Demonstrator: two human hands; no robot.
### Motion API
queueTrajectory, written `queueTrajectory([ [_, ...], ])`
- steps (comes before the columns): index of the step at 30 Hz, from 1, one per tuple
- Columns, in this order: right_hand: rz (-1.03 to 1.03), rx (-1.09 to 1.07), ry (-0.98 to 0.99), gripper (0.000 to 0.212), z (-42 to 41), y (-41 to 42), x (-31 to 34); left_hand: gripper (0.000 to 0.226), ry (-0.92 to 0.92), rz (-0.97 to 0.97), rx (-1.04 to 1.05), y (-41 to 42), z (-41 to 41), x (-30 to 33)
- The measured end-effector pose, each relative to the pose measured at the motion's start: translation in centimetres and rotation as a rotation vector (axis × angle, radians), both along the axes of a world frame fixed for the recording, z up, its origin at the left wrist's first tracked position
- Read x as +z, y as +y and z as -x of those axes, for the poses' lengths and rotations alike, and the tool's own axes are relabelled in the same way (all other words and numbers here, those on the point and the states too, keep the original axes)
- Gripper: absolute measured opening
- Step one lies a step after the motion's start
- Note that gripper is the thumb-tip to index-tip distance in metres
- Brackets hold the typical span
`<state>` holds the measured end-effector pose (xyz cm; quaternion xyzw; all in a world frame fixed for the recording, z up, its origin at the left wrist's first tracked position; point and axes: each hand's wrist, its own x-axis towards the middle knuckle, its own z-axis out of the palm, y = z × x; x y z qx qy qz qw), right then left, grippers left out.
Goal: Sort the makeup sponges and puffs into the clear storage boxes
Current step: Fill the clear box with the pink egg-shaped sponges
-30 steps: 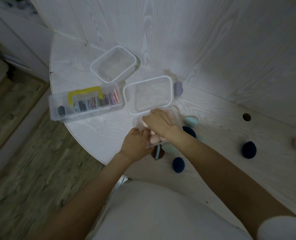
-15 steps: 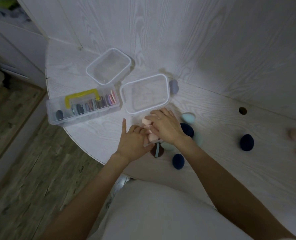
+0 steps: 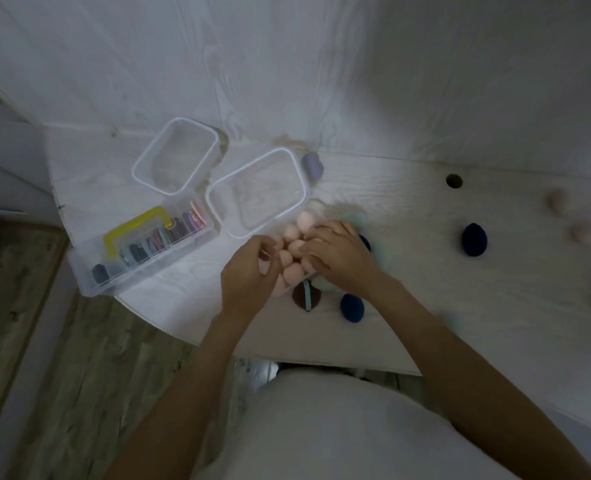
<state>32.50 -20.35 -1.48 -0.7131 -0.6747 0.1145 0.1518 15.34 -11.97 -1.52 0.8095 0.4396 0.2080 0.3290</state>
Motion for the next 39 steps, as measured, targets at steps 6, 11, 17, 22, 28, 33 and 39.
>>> queueTrajectory([
  [6,-0.069,-0.243,0.066,0.029,-5.7,-10.7,2.2,0.015,-0.213,0.110,-0.425,-5.4,-9.6,4.1],
  [11,-0.062,-0.602,0.174,0.018,-12.9,-22.6,3.1,0.019,0.005,0.167,-0.741,-11.8,-20.7,3.2],
  [17,-0.051,-0.935,0.138,0.028,-23.7,-32.5,1.0,0.043,0.135,0.086,-0.912,-19.3,-34.3,1.7],
  [22,0.123,-0.966,0.150,0.050,-31.7,-33.5,-1.1,0.054,0.252,-0.050,-0.857,-22.4,-43.6,-0.8],
  [28,0.104,-0.832,0.209,0.065,-37.8,-30.6,-4.4,0.078,0.356,-0.260,-0.922,-22.3,-51.0,-4.6],
  [33,0.179,-0.863,0.058,0.048,-38.7,-30.0,-5.7,0.053,0.449,-0.395,-0.895,-21.8,-53.2,-5.5],
  [39,0.052,-0.966,0.228,0.051,-34.7,-29.5,-2.9,0.036,0.284,-0.297,-0.837,-21.0,-48.0,-3.4],
])
